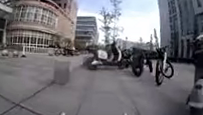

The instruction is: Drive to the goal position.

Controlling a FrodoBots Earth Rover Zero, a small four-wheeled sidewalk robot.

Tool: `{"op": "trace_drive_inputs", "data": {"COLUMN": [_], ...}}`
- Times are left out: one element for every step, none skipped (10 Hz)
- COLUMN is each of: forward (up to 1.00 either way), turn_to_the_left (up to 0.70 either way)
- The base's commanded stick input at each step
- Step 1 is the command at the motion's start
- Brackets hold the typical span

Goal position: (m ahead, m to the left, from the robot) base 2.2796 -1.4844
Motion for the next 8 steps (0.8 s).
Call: {"op": "trace_drive_inputs", "data": {"forward": [0.45,0.45,0.45,0.45,0.45,0.45,0.45,0.45], "turn_to_the_left": [0.00,0.00,0.00,0.00,0.00,0.00,0.00,0.00]}}
